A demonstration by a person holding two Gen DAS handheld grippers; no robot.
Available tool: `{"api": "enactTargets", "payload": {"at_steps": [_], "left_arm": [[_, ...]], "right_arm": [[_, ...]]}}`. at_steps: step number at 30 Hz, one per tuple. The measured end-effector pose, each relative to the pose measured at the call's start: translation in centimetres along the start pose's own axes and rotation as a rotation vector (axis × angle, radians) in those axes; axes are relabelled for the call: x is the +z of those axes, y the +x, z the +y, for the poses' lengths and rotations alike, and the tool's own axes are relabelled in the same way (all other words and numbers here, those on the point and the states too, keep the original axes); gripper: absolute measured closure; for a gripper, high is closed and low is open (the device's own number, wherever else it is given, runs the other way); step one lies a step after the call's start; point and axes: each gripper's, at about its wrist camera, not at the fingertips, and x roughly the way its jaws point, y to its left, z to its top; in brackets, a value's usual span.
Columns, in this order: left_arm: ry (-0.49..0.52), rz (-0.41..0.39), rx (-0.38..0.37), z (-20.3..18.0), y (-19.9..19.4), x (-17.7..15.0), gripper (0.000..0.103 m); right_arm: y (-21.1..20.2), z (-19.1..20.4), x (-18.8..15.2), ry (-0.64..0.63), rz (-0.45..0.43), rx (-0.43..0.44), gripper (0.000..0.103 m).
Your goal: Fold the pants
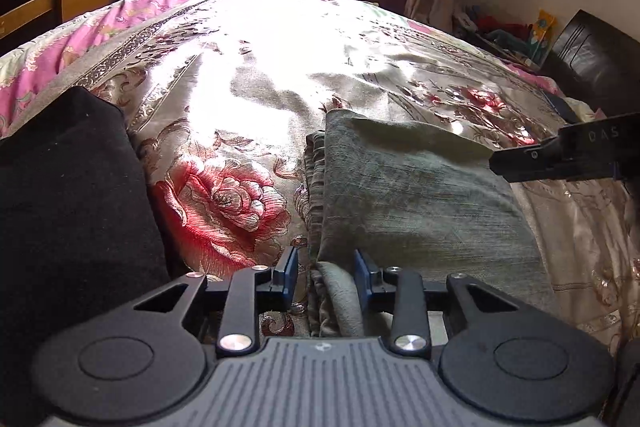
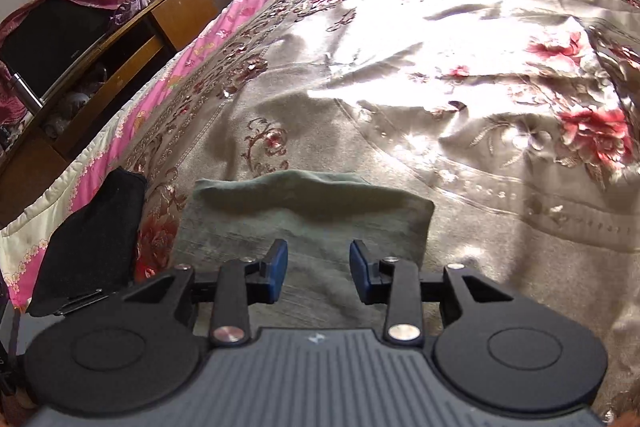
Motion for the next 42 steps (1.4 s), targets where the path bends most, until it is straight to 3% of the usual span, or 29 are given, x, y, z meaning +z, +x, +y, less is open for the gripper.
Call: {"api": "enactTargets", "payload": {"at_steps": [3, 7, 10, 13, 18, 22, 24, 26, 28, 30, 33, 37, 39, 42], "left_arm": [[0.025, -0.03, 0.013, -0.7, -1.1, 0.5, 0.057], [0.117, -0.049, 0.001, -2.4, -1.9, 1.0, 0.057], [0.176, -0.002, 0.022, -3.0, -0.3, 0.9, 0.057], [0.172, 0.041, 0.031, -2.4, 1.6, 0.9, 0.056], [0.253, 0.011, 0.055, -2.7, 3.4, 1.6, 0.056], [0.224, 0.01, 0.033, -1.9, 4.0, 2.5, 0.054], [0.232, 0.008, 0.023, -1.9, 3.2, 2.3, 0.054], [0.255, 0.0, 0.035, -1.8, 1.8, 1.6, 0.054], [0.249, -0.013, 0.04, -1.5, 0.4, 1.1, 0.054], [0.237, -0.024, 0.054, -1.0, -0.6, 0.8, 0.054], [0.286, -0.017, 0.112, -1.4, -1.0, 0.4, 0.055], [0.295, 0.097, 0.188, -1.4, 1.1, -0.2, 0.055], [0.279, 0.088, 0.193, -1.5, 0.8, -0.2, 0.055], [0.224, 0.038, 0.143, -1.5, -1.0, 0.6, 0.055]], "right_arm": [[0.1, -2.8, -0.7, 0.088, 0.01, -0.026, 0.066], [2.7, -4.1, -0.1, 0.147, 0.035, 0.006, 0.065], [4.2, -3.8, 0.5, 0.169, 0.027, 0.029, 0.065], [5.1, -3.6, 1.7, 0.177, 0.004, 0.015, 0.077], [7.5, -3.2, 4.4, 0.197, -0.004, -0.018, 0.081], [8.6, -2.9, 5.8, 0.163, -0.004, -0.076, 0.08], [7.0, -2.6, 5.5, 0.15, -0.035, -0.073, 0.078], [4.3, -1.5, 4.4, 0.075, -0.083, -0.084, 0.078], [0.8, 0.2, 2.1, -0.016, -0.115, -0.044, 0.077], [-1.5, 1.3, -0.1, -0.039, -0.083, 0.048, 0.077], [-1.8, 2.9, -2.6, -0.052, 0.031, 0.18, 0.077], [0.7, 5.8, -4.7, -0.143, 0.147, 0.239, 0.077], [2.8, 6.2, -4.8, -0.122, 0.229, 0.266, 0.077], [3.4, 6.6, -4.6, -0.108, 0.215, 0.267, 0.077]]}}
